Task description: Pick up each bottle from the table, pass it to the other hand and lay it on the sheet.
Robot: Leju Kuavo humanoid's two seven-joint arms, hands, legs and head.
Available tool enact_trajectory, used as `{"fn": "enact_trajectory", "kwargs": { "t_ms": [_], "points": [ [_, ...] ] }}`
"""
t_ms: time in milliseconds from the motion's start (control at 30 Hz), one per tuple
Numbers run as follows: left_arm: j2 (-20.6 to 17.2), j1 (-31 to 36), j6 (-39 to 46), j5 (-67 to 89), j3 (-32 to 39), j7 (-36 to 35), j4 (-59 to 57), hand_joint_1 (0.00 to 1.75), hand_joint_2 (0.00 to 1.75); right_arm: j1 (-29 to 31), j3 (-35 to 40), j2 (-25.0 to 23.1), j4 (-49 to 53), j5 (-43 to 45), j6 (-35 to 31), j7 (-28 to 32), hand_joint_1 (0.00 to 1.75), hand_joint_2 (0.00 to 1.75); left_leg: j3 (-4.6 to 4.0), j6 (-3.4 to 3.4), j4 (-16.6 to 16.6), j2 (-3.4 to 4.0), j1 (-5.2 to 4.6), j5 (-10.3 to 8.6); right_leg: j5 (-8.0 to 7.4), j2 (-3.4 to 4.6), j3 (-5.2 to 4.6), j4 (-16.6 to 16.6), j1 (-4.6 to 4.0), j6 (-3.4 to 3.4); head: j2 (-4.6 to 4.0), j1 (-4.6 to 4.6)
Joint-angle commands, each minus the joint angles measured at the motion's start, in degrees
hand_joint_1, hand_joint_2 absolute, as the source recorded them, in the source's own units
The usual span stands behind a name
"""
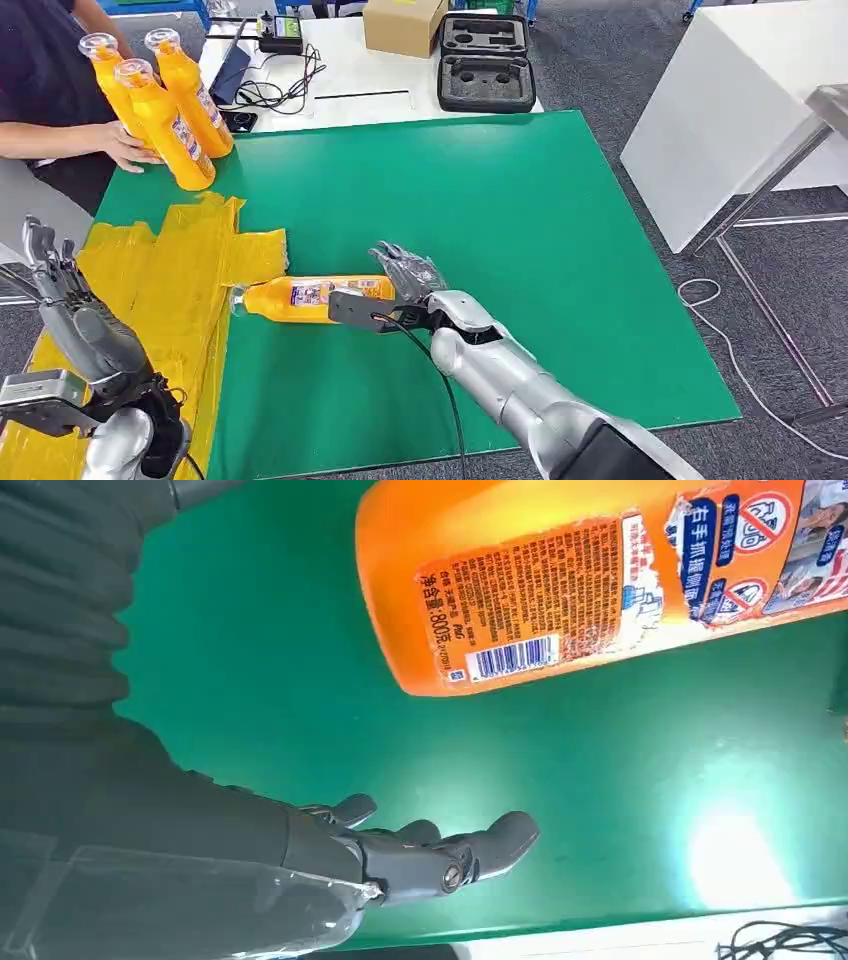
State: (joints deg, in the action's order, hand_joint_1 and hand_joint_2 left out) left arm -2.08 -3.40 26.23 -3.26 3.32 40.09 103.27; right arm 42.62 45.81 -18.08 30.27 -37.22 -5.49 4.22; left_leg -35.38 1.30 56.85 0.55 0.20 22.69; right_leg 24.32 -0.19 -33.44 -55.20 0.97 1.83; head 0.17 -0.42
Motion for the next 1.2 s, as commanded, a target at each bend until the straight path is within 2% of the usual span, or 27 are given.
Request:
{"fn": "enact_trajectory", "kwargs": {
  "t_ms": [33, 267, 700, 767, 1200],
  "points": [
    [1.2, 1.4, -0.1, 0.0, -0.6, -0.1, -2.3, 0.00, 0.00, 2.0, 1.7, 0.6, -3.1, 0.2, -0.1, -0.2, 0.00, 1.75, 0.18, -0.06, 0.0, -0.16, 0.04, 0.08, 0.10, -0.12, 0.22, 0.0, -0.04, -0.09, 0.00, 0.00],
    [1.7, 7.0, -0.9, 0.4, -1.7, -0.1, -7.2, 0.00, 0.00, 1.4, 0.9, 0.5, -2.5, -0.1, 0.1, -0.4, 0.00, 1.75, 0.19, -0.06, 0.0, -0.31, 0.05, 0.05, 0.12, -0.27, 0.25, 0.0, -0.05, -0.09, 0.00, 0.00],
    [2.2, 6.4, 0.1, 0.5, -2.1, -0.1, -6.1, 0.00, 0.00, 1.7, 1.2, -1.2, -3.6, -0.8, 0.9, 0.6, 0.00, 1.75, 0.14, -0.05, 0.0, -0.05, 0.03, 0.05, 0.07, -0.05, 0.16, 0.0, -0.04, -0.07, 0.00, 0.02],
    [2.2, 2.7, -0.5, 0.7, -2.3, -0.1, -3.3, 0.00, 0.00, -0.3, 1.6, -1.1, -2.9, -1.0, -0.2, 0.3, 0.00, 1.75, 0.18, -0.04, 0.0, 0.06, 0.04, 0.07, 0.04, 0.06, 0.18, 0.1, -0.04, -0.06, 0.00, 0.00],
    [2.2, 3.3, -1.2, 0.6, -2.7, -0.1, -3.9, 0.00, 0.00, -0.7, 1.1, -0.5, -1.7, -1.0, -0.7, -0.7, 0.00, 1.75, 0.12, -0.06, 0.0, -0.04, 0.04, 0.06, 0.07, -0.04, 0.14, 0.0, -0.04, -0.08, 0.00, 0.00]
  ]
}}
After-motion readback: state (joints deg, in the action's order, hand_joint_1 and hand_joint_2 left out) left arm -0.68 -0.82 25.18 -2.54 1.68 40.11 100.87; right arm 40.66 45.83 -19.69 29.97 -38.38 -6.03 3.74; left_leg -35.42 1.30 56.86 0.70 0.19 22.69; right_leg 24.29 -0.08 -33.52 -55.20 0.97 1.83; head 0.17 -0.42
